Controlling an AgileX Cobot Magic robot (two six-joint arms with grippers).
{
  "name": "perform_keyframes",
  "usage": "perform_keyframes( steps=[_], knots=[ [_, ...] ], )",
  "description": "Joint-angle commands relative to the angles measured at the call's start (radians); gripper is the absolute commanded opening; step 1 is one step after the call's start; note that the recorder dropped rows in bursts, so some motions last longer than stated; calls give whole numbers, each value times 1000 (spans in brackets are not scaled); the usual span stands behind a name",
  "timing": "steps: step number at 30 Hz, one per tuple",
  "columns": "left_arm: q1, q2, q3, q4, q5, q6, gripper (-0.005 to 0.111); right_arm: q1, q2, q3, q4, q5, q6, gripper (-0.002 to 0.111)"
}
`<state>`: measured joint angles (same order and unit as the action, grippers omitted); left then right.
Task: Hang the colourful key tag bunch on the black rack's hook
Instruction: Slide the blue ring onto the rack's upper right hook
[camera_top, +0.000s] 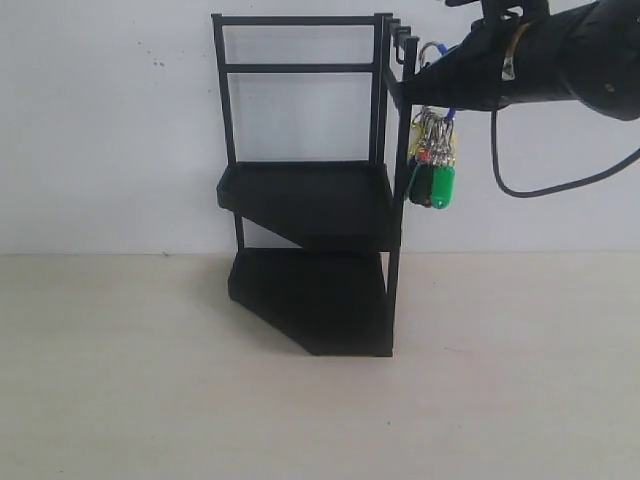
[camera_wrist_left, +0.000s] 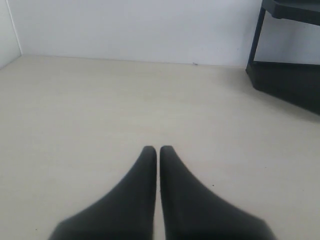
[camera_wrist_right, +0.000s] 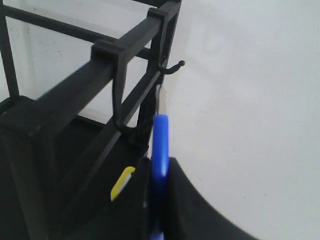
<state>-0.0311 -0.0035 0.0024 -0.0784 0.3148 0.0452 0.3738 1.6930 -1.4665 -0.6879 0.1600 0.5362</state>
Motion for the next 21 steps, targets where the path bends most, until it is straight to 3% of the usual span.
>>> perform_keyframes(
  steps=[1, 21],
  knots=[
    [3, 4, -2, -7, -3, 0, 4, 34, -6, -11, -1, -7, -77, 0],
    [3, 4, -2, -7, -3, 0, 4, 54, -6, -11, -21, 84, -47, 0]
  ],
)
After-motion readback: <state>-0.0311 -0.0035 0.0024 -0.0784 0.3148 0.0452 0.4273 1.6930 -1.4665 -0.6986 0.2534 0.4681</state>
